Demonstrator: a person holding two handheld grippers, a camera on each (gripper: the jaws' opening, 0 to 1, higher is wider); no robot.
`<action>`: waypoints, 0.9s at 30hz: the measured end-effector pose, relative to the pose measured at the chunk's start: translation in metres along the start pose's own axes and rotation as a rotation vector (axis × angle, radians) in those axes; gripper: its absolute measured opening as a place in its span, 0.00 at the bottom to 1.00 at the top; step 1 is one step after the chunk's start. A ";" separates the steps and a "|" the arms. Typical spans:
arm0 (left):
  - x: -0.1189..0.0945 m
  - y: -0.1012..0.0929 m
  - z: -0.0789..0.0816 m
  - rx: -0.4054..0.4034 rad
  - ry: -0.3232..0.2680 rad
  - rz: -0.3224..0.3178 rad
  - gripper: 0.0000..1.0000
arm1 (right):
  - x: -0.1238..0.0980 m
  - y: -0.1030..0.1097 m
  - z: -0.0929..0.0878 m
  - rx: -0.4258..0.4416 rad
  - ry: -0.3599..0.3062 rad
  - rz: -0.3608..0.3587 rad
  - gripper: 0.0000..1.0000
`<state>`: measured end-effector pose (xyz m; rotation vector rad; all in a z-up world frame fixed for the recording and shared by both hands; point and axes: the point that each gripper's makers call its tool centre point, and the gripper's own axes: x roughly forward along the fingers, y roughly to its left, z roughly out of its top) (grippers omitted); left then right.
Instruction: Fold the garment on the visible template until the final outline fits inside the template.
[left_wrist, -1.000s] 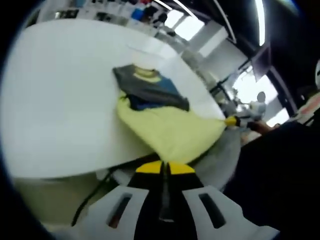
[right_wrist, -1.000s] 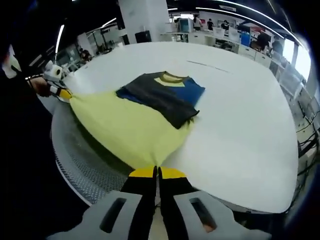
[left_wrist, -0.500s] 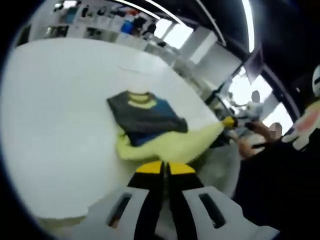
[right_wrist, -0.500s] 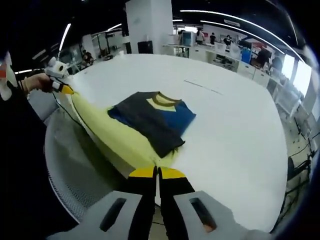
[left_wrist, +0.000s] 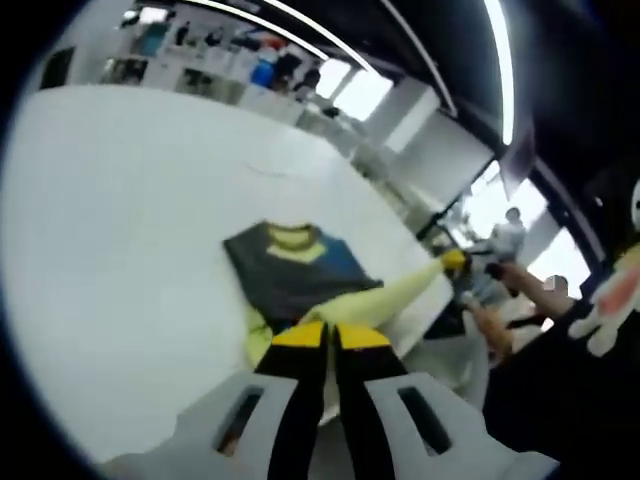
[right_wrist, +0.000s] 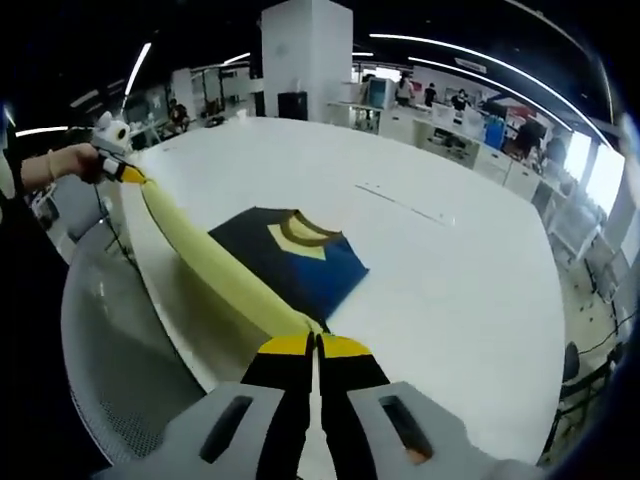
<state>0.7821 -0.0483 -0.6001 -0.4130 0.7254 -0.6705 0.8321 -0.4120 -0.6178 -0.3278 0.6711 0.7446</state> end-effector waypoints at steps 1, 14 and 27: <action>0.003 0.003 0.005 -0.010 -0.007 0.003 0.00 | 0.004 -0.004 0.002 0.001 -0.001 0.001 0.02; 0.036 0.033 0.029 -0.057 -0.017 0.027 0.00 | 0.037 -0.033 0.014 0.016 0.005 0.008 0.02; 0.056 0.057 0.041 -0.115 -0.004 0.035 0.00 | 0.065 -0.051 0.021 0.013 0.020 0.013 0.02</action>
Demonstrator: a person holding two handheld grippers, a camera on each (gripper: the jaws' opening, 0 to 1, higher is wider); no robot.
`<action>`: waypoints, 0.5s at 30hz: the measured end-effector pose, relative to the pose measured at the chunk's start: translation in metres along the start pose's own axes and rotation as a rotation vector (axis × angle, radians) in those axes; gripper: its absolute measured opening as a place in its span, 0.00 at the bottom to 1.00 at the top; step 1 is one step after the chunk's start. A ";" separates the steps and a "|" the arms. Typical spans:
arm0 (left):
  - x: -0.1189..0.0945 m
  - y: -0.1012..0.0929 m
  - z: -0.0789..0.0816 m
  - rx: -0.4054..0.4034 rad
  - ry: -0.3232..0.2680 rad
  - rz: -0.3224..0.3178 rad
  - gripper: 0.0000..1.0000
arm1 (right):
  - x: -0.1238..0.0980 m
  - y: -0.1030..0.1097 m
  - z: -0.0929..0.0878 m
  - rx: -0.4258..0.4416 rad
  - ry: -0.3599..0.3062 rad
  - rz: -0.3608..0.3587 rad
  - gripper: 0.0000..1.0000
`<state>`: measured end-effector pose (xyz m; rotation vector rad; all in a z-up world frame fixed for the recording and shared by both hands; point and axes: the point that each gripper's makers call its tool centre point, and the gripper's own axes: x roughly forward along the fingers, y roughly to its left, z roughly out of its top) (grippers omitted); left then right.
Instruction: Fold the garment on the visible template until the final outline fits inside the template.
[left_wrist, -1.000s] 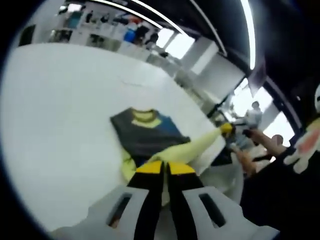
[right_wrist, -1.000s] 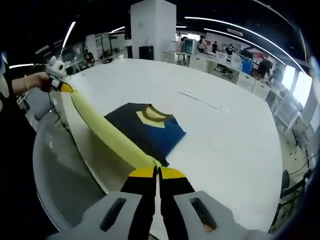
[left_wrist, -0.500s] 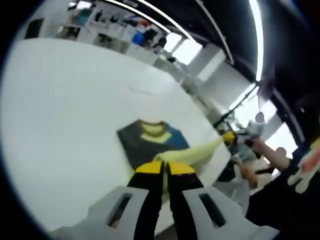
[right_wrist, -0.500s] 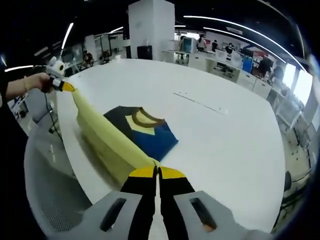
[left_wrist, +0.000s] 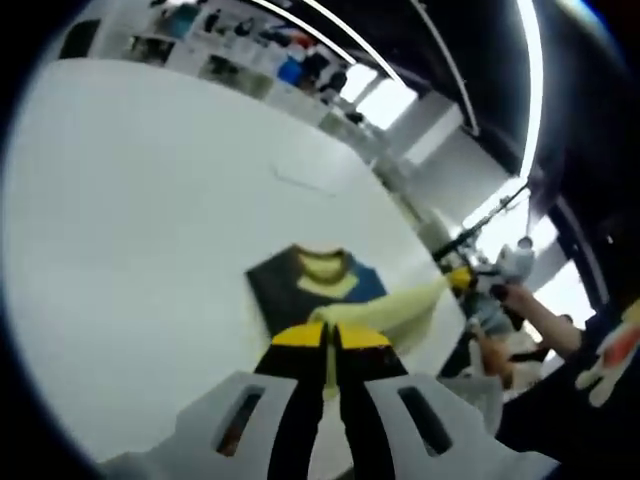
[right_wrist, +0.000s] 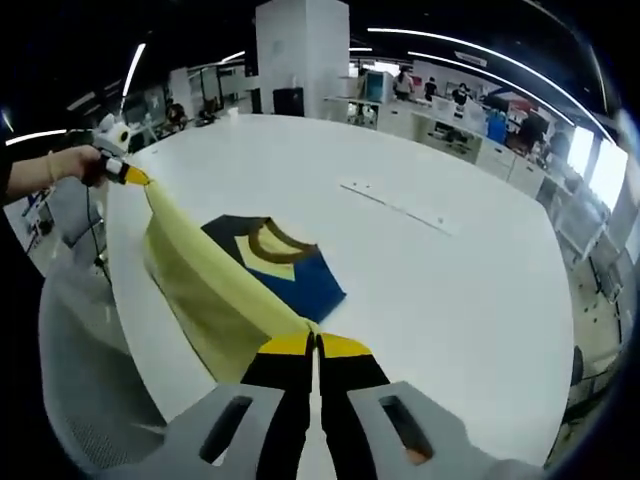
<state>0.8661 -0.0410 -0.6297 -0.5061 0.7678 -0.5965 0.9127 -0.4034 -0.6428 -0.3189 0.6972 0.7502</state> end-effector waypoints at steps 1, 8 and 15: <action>0.002 0.002 0.000 -0.008 0.002 -0.001 0.00 | 0.002 -0.001 0.000 0.000 0.004 0.001 0.02; 0.011 0.012 0.004 -0.048 0.007 0.003 0.00 | 0.014 -0.009 0.000 0.007 0.016 0.006 0.02; 0.017 0.018 0.007 -0.062 0.013 0.008 0.00 | 0.025 -0.016 0.002 0.001 0.026 0.028 0.02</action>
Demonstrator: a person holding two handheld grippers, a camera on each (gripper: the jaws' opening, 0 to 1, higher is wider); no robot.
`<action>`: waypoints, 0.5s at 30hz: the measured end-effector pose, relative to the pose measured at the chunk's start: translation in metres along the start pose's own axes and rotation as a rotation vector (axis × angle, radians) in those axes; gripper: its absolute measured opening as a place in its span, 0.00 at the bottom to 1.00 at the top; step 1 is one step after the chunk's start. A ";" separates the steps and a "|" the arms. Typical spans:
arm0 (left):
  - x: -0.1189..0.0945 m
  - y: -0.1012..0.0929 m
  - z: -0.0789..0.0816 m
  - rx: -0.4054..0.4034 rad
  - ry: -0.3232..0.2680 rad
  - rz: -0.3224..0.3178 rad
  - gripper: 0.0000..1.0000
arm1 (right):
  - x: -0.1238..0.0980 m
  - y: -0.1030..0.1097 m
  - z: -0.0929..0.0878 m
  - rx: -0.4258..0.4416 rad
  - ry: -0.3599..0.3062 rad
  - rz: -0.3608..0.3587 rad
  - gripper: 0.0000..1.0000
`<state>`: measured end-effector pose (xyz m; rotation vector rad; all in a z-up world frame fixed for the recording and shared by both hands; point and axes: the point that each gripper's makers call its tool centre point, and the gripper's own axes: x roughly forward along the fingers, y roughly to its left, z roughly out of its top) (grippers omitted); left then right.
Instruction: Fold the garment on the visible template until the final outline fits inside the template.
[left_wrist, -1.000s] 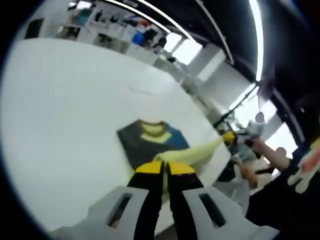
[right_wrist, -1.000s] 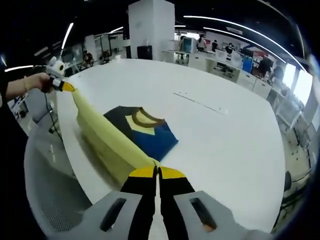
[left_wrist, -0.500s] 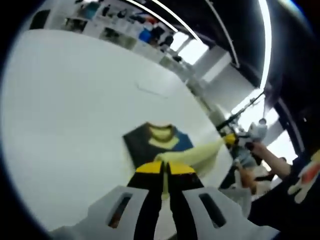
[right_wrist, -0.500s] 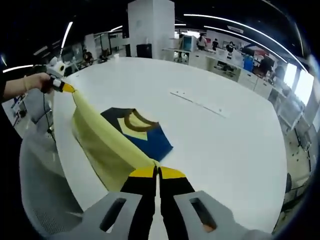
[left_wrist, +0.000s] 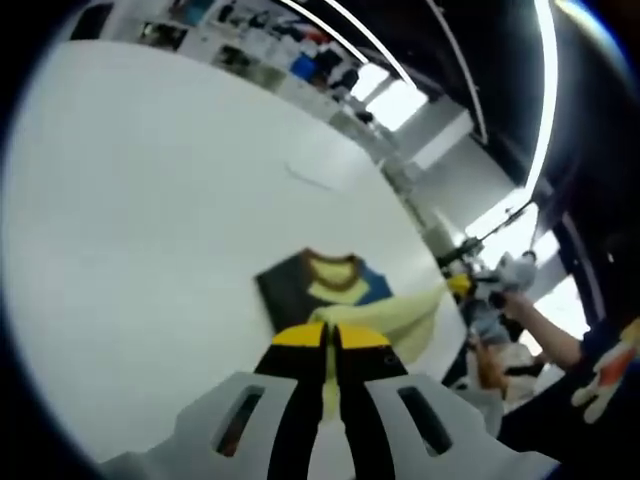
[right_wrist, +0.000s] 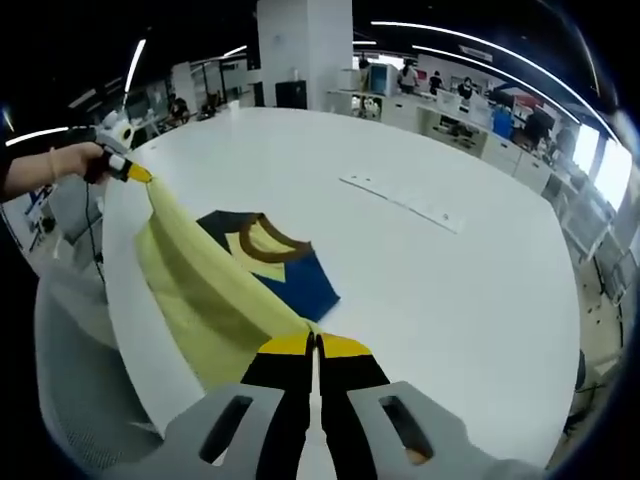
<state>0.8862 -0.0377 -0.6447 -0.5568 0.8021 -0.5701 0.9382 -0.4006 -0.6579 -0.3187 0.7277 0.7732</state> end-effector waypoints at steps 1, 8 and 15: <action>0.002 0.001 0.001 -0.001 -0.002 0.001 0.00 | 0.001 0.000 0.000 0.000 0.000 0.001 0.02; 0.019 0.019 0.005 -0.020 0.015 0.014 0.00 | 0.018 -0.009 0.000 0.001 0.020 0.007 0.02; 0.033 0.035 0.006 -0.045 0.027 0.023 0.00 | 0.033 -0.017 -0.006 0.013 0.044 0.018 0.02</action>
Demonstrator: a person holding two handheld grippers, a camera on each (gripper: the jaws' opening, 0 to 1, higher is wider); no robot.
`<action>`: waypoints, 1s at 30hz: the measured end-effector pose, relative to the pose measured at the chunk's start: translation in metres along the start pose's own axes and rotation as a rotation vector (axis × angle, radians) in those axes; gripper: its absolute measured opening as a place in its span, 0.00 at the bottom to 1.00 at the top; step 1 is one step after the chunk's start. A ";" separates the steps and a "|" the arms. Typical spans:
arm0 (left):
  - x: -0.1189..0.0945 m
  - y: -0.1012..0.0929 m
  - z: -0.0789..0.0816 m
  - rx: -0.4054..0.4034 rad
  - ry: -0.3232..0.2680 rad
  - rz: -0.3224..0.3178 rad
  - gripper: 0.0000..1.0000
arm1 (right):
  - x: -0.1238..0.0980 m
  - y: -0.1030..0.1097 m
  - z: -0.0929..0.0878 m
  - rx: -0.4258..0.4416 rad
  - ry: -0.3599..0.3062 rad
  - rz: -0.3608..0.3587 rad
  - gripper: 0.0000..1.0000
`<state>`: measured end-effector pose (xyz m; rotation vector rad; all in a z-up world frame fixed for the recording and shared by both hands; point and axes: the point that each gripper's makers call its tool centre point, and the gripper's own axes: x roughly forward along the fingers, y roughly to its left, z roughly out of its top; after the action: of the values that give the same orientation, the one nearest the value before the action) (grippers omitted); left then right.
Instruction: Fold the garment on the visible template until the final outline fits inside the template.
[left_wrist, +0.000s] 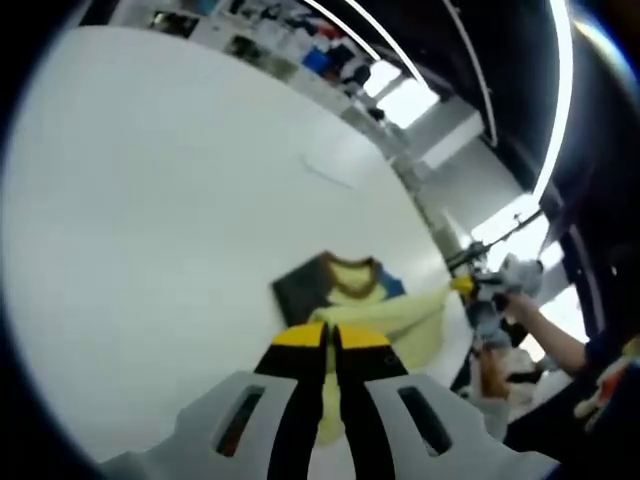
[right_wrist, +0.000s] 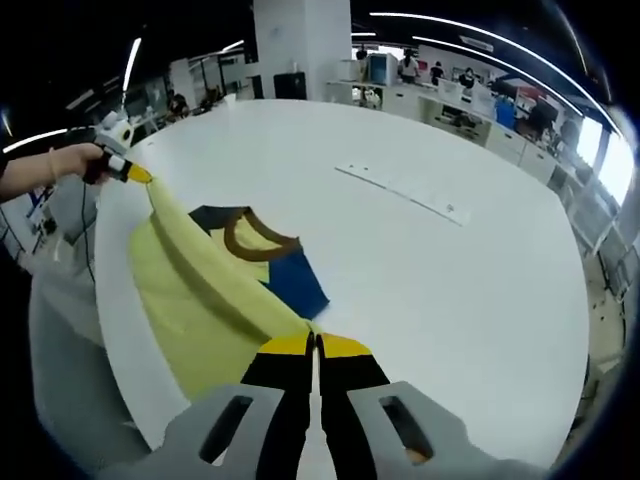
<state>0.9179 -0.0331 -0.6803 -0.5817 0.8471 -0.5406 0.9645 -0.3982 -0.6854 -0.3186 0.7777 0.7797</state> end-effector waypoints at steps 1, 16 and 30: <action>0.001 0.002 0.000 -0.001 0.002 0.001 0.00 | 0.002 -0.001 0.000 -0.001 0.004 0.003 0.02; 0.017 0.021 0.007 -0.010 0.025 0.024 0.00 | 0.024 -0.011 -0.001 0.008 0.024 0.017 0.02; 0.033 0.037 0.010 -0.033 0.027 0.051 0.00 | 0.043 -0.021 -0.003 0.034 0.036 0.016 0.02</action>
<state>0.9520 -0.0252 -0.7170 -0.5825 0.8959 -0.4899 0.9976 -0.3921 -0.7189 -0.2970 0.8274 0.7767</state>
